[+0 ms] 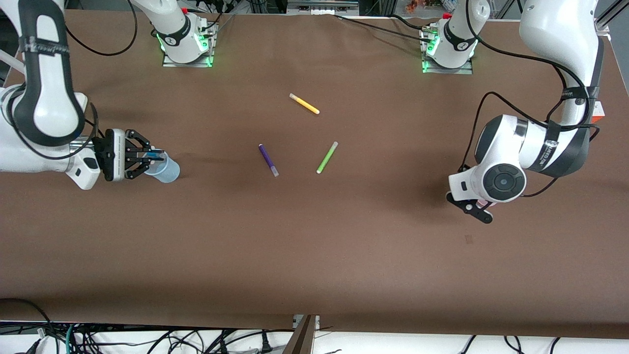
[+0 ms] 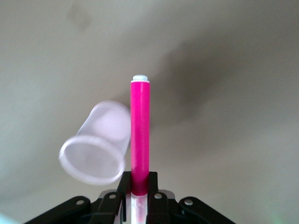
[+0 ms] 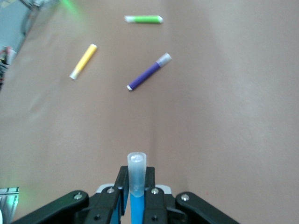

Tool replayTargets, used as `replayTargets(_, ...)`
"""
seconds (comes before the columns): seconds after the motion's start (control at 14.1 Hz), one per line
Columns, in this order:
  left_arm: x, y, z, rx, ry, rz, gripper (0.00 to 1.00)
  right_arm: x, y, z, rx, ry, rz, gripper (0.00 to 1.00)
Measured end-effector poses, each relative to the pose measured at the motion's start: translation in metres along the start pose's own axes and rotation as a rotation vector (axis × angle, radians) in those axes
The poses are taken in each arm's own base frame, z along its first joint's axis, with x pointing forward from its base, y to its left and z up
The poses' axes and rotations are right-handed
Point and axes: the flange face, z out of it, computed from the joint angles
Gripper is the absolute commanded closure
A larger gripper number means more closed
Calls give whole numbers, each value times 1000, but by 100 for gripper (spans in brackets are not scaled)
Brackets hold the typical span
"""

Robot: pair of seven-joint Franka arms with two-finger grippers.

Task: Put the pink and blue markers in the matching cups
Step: 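Carry the blue marker over the clear cup while the left gripper lifts pink, then drop the blue marker in the clear cup while the left gripper drops pink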

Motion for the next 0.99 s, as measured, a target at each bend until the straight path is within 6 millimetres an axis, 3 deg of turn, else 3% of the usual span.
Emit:
replayTargets(0.21,-17,-15,9,125,-156,33,100,-31,3,9,20,58,-70,100)
replayTargets(0.49,-26,-36,11,268,-265,173,100,-46,5,12,24,96,-137,97)
replayTargets(0.57,-27,-39,15,273,-278,185,100,-51,6,13,25,109,-143,60)
replayTargets(0.64,-25,-40,24,264,-291,193,100,-55,7,15,25,121,-145,2)
replayTargets(0.85,-10,-33,58,243,-320,231,100,-60,8,14,24,135,-99,0)
replayTargets(0.99,-7,-32,68,234,-329,238,99,-50,12,0,10,129,18,0)
